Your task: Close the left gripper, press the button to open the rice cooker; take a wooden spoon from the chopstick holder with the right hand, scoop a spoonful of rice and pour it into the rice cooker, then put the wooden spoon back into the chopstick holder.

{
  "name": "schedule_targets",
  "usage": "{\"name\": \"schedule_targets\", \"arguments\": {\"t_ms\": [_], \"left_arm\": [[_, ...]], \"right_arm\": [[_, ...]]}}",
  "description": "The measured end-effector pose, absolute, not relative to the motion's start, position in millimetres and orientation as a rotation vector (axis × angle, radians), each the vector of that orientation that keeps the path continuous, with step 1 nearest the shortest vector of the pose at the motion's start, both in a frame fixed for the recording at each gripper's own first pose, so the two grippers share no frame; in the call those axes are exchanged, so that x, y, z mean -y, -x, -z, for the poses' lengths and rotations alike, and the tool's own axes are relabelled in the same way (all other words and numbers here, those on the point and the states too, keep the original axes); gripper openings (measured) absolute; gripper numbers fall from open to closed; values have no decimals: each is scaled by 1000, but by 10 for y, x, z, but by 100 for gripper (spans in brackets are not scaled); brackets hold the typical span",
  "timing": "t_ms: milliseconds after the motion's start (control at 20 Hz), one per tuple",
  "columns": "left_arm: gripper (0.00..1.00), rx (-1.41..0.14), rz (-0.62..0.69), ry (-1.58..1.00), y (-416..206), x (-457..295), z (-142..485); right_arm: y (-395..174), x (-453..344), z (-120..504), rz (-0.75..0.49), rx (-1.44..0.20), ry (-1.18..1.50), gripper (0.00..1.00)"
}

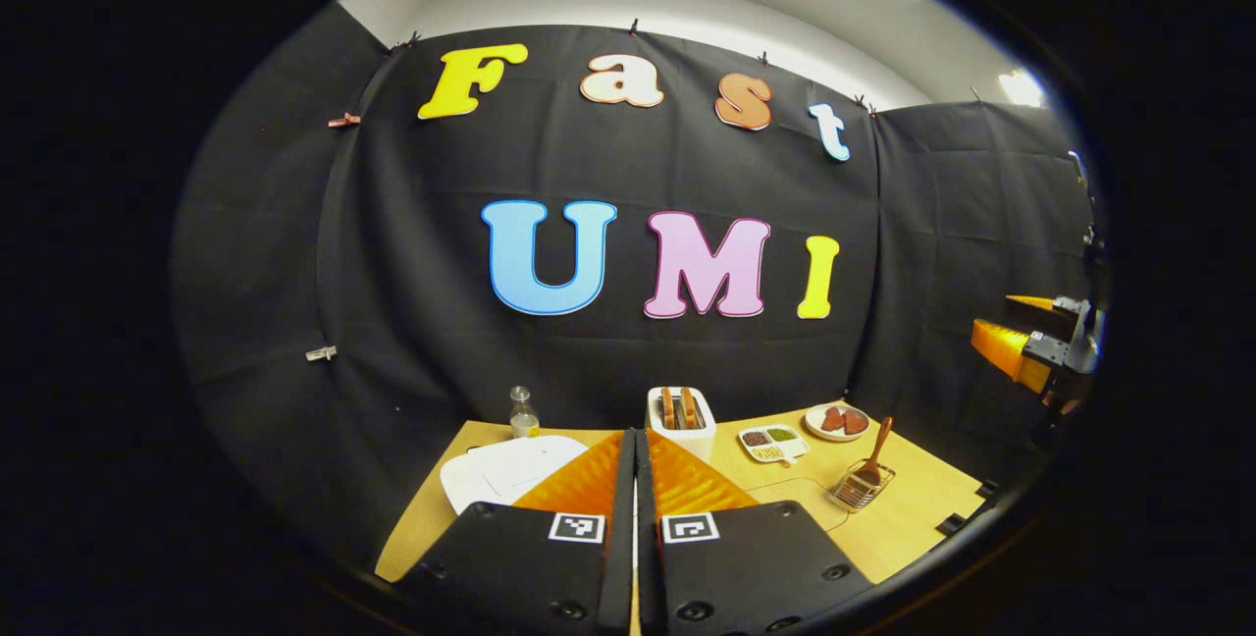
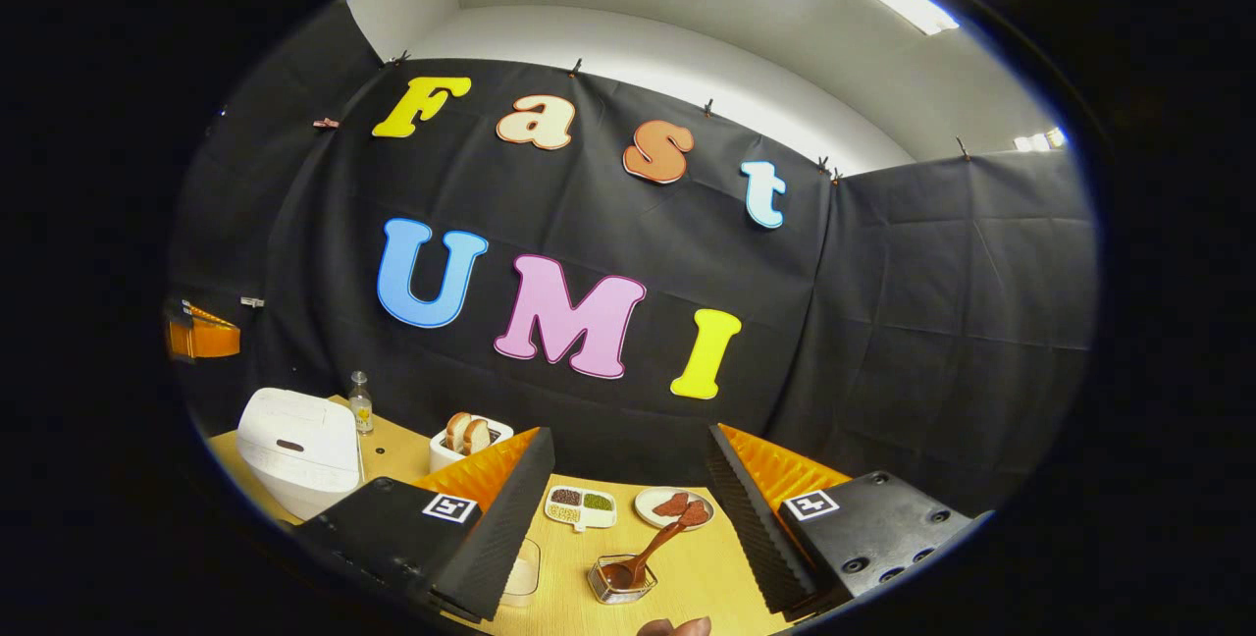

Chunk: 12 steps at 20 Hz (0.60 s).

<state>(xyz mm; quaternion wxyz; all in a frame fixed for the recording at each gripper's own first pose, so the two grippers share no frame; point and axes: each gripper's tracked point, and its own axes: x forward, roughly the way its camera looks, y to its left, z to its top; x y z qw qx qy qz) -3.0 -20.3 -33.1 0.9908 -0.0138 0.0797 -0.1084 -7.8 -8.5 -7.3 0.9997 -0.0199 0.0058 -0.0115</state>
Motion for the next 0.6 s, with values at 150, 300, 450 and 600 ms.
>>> {"name": "schedule_targets", "arguments": {"t_ms": [150, 300, 450, 600], "left_arm": [[7, -183, 242, -74, -26, 130, 385], [7, -244, 337, -90, -86, 163, 457], [7, -321, 424, -102, -145, 147, 597], [6, -397, 500, -142, -192, 122, 748]], "right_arm": [[107, 128, 83, 31, -11, 53, 97], [112, 155, 103, 36, -14, 67, 97], [143, 210, 119, 45, -16, 72, 97], [166, 269, 146, 57, -20, 73, 97]]}}
